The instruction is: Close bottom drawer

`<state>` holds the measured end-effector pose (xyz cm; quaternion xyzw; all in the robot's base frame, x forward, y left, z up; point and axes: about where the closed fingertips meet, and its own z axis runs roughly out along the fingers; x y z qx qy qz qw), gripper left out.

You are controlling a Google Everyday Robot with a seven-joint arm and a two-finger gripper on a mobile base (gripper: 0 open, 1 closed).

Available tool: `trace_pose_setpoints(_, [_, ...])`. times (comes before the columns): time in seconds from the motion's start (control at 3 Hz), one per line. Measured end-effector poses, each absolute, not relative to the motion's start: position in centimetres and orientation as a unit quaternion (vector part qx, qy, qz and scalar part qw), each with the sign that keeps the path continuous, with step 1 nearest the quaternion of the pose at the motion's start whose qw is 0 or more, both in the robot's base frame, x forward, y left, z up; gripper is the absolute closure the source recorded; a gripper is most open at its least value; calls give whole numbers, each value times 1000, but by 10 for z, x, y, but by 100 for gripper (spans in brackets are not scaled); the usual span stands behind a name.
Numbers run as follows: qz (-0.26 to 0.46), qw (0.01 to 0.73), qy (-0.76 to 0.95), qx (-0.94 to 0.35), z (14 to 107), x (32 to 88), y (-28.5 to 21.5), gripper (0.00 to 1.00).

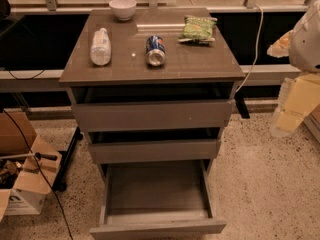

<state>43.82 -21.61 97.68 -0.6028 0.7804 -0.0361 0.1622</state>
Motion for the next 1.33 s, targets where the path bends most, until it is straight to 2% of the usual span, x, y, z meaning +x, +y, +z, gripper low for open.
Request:
trace_pose_setpoints(0.33, [-29,170,780,-602,960,435,-214,33])
trace_pose_setpoints(0.67, [-25,165,779,-604,917,430,-216,64])
trace_pose_setpoints(1.0, [-26,166,779,-604,921,430,-215,88])
trace_pose_setpoints(1.33, [-20,168,781,-601,918,428,-212,100])
